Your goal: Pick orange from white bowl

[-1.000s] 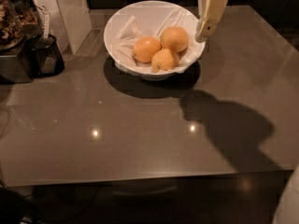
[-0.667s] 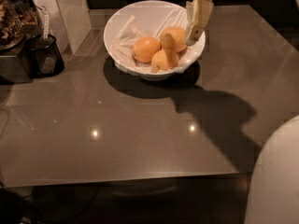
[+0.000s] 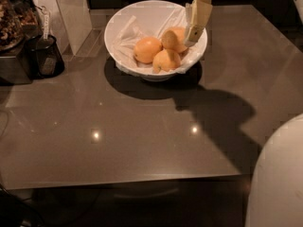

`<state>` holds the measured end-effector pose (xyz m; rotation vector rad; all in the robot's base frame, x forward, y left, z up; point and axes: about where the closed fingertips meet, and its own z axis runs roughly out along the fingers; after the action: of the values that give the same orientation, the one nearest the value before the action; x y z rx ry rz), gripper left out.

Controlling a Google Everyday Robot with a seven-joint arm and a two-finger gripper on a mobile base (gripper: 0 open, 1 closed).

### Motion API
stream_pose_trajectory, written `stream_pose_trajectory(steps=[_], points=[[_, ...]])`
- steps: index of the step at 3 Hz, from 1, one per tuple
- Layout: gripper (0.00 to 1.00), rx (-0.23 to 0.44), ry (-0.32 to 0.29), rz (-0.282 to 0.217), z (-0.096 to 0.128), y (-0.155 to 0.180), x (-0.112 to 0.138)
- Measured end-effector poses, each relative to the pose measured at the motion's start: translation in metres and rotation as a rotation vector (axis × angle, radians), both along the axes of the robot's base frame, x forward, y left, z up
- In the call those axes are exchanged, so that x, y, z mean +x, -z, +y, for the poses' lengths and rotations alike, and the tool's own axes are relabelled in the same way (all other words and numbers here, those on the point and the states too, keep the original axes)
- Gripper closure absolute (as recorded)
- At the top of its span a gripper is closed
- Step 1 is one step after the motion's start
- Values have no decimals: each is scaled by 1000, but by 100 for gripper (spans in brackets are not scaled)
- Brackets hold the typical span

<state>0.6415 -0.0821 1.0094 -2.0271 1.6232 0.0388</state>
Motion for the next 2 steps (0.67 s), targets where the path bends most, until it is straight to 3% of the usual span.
stream_pose_trajectory(steps=[1,2], points=[[0,-7,40,7,-12,18,19],[0,3,66,45,-32,65,54]])
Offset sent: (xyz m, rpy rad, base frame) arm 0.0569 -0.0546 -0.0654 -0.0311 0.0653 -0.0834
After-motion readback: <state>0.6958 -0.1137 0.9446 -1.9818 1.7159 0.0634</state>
